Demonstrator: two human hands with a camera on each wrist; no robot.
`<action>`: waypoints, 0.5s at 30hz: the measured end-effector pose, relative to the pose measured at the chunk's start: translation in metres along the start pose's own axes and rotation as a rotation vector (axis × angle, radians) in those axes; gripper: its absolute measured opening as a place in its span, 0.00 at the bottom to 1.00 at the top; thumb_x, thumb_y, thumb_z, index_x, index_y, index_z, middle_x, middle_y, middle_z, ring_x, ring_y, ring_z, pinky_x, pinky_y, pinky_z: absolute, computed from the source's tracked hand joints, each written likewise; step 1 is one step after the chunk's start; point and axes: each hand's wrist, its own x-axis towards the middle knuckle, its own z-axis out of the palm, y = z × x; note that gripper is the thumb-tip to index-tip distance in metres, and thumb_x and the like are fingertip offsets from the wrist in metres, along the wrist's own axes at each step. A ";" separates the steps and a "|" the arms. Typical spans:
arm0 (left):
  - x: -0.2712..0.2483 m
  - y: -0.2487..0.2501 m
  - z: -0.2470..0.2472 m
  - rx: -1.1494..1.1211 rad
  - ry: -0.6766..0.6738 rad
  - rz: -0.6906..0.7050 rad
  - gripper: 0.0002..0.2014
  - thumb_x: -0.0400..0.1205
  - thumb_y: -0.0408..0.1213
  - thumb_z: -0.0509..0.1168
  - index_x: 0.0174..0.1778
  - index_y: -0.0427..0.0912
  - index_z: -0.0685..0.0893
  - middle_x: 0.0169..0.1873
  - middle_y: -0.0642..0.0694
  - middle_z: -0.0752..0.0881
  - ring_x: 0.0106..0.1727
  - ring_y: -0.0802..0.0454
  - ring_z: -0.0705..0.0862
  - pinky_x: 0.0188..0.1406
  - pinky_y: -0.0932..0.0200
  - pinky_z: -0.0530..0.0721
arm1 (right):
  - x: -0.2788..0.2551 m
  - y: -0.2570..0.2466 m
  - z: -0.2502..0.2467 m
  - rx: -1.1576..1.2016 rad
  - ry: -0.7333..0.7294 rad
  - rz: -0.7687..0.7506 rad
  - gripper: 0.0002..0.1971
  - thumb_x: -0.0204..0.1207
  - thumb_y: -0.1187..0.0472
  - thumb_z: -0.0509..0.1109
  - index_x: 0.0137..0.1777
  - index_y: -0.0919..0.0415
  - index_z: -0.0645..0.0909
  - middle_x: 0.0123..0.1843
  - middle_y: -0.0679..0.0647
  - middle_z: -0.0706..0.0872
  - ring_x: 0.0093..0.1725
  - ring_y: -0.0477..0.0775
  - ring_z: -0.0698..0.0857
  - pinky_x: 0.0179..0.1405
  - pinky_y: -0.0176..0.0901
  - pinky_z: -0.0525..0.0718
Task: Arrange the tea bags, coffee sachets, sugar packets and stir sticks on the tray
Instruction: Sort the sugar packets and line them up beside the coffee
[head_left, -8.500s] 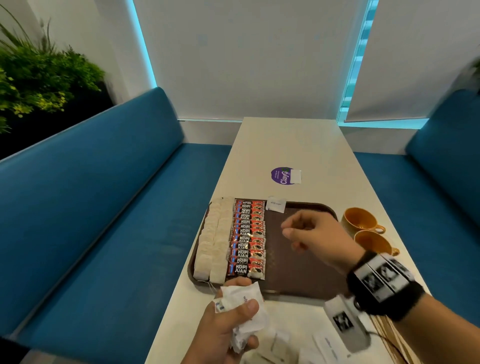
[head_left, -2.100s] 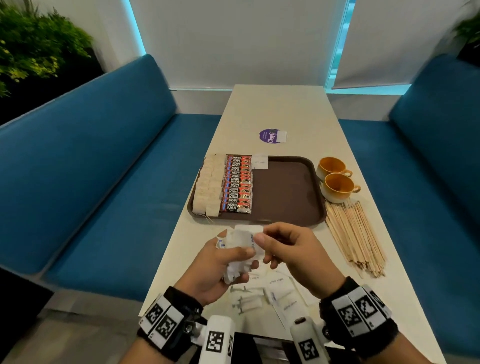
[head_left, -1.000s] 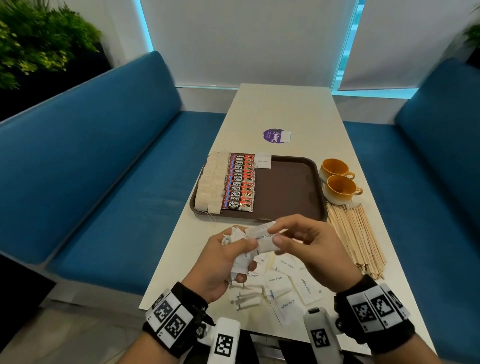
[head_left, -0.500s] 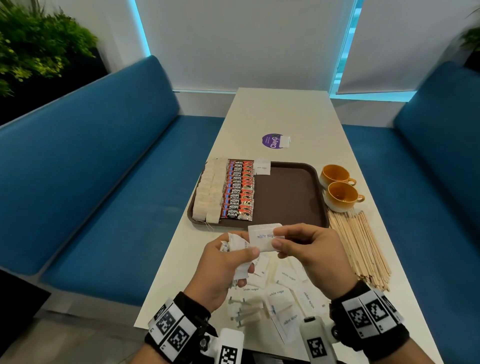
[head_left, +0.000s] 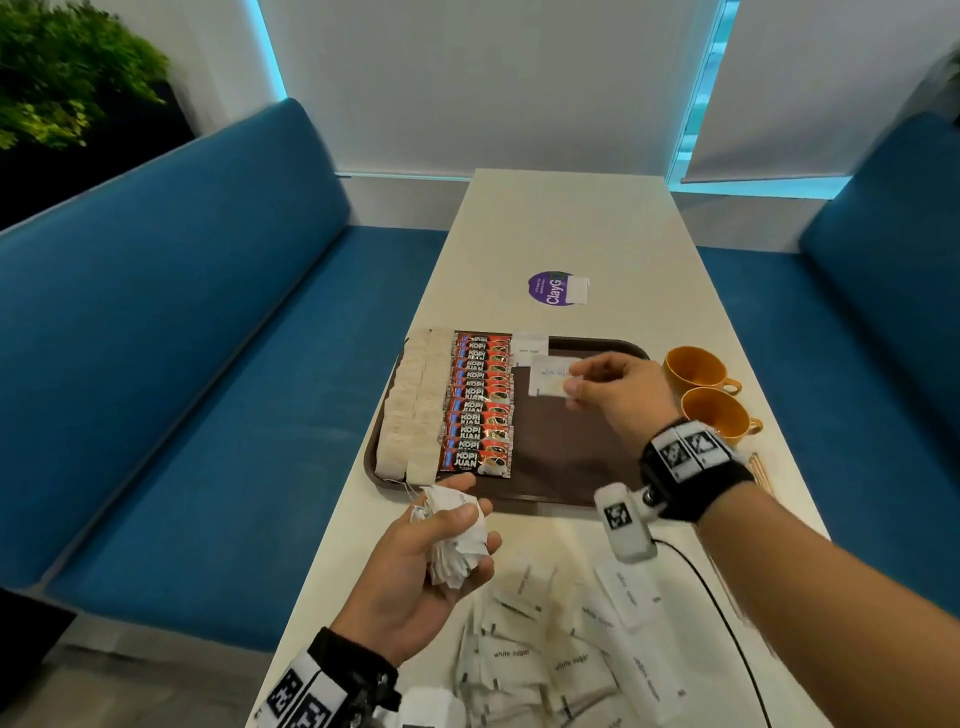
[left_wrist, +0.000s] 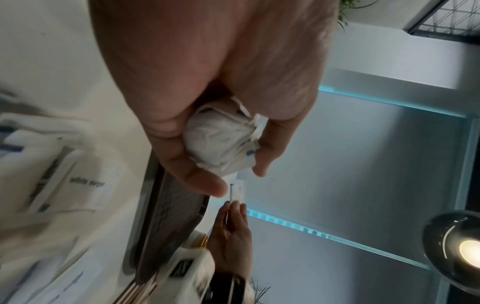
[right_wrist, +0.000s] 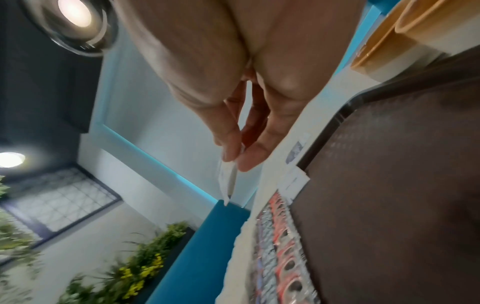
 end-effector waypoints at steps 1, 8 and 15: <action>0.004 0.002 -0.001 0.005 0.001 0.006 0.24 0.74 0.26 0.71 0.68 0.39 0.85 0.49 0.37 0.88 0.40 0.38 0.87 0.30 0.54 0.87 | 0.018 0.005 0.003 0.008 0.011 0.019 0.07 0.73 0.75 0.80 0.49 0.69 0.88 0.48 0.66 0.91 0.39 0.57 0.91 0.41 0.38 0.93; 0.024 0.004 -0.009 0.071 -0.006 -0.015 0.23 0.72 0.27 0.73 0.65 0.40 0.88 0.51 0.36 0.90 0.44 0.37 0.88 0.31 0.51 0.88 | 0.098 0.044 0.018 0.003 0.104 0.167 0.10 0.72 0.76 0.80 0.53 0.72 0.88 0.48 0.63 0.92 0.38 0.56 0.91 0.35 0.37 0.92; 0.026 0.000 -0.018 0.093 -0.058 -0.028 0.23 0.70 0.25 0.73 0.62 0.41 0.89 0.51 0.34 0.89 0.41 0.37 0.88 0.30 0.50 0.87 | 0.139 0.056 0.042 -0.169 0.049 0.202 0.09 0.71 0.75 0.82 0.49 0.67 0.90 0.48 0.62 0.93 0.43 0.61 0.93 0.40 0.44 0.94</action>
